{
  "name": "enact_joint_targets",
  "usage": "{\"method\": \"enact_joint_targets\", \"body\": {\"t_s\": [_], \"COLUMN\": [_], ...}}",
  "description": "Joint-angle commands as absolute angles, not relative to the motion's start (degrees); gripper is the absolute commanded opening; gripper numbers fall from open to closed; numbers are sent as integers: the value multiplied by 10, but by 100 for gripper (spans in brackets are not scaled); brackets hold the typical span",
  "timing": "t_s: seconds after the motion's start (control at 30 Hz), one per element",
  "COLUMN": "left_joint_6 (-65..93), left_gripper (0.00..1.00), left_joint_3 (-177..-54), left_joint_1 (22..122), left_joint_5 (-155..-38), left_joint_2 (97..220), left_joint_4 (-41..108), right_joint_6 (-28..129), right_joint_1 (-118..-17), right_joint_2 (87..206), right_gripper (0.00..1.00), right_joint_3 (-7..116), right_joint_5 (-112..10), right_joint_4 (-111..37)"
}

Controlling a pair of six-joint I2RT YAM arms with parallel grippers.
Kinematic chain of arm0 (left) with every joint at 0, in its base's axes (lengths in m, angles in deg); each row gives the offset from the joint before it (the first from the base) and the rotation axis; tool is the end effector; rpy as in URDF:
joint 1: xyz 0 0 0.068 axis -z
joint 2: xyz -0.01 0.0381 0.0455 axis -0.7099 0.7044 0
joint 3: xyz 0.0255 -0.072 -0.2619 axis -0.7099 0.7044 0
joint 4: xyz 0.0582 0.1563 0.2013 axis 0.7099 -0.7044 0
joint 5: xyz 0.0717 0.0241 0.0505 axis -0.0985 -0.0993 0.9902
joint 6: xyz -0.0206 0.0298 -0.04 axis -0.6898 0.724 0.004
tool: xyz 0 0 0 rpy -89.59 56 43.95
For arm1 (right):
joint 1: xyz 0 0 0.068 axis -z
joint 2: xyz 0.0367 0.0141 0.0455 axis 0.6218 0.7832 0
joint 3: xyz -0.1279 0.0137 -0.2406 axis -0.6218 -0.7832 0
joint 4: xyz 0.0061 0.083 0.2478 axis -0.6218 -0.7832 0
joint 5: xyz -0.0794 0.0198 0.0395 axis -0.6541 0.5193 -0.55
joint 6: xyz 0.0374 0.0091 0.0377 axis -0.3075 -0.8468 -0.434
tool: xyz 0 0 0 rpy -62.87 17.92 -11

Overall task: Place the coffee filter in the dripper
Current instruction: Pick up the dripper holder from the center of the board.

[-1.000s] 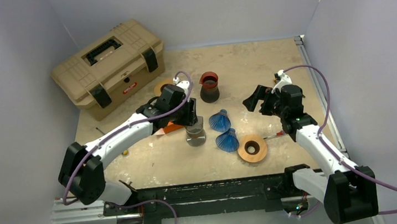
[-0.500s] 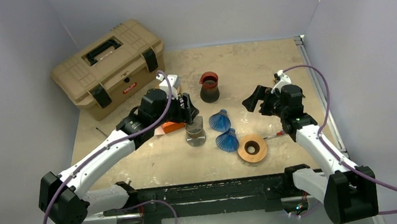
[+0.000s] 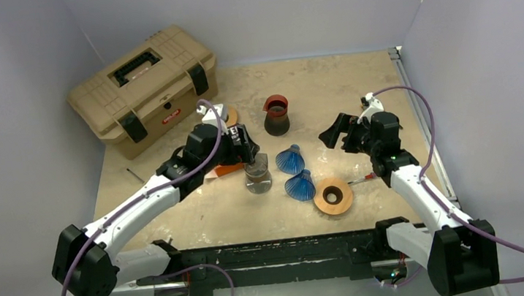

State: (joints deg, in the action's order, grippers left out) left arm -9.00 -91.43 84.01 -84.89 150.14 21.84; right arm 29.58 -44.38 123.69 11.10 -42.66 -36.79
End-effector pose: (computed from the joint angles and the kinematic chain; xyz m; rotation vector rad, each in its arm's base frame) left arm 0.2081 -0.1645 0.2790 0.0332 2.1544 -0.7117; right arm 0.2218 0.0329 0.2380 0.2165 2.0572 0.6534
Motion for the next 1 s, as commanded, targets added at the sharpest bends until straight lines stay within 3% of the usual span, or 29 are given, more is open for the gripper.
{"method": "enact_joint_targets", "body": {"t_s": [0.0, 0.33, 0.5, 0.97], "left_joint_6": [-128, -156, -148, -87], "left_gripper": [94, 98, 99, 100], "left_joint_3": [-910, -930, -991, -1081], "left_joint_1": [806, 743, 737, 719], "left_joint_5": [-833, -765, -681, -616], "left_joint_2": [1513, 1540, 1597, 1750], "left_joint_4": [257, 274, 203, 233], "right_joint_6": [304, 306, 313, 318], "right_joint_1": [-443, -443, -443, -443], "right_joint_2": [1231, 1253, 1258, 1275], "right_gripper": [99, 99, 99, 99], "right_joint_3": [120, 117, 121, 126], "right_joint_5": [-422, -416, -400, -380], "right_joint_4": [-354, -351, -358, -339]}}
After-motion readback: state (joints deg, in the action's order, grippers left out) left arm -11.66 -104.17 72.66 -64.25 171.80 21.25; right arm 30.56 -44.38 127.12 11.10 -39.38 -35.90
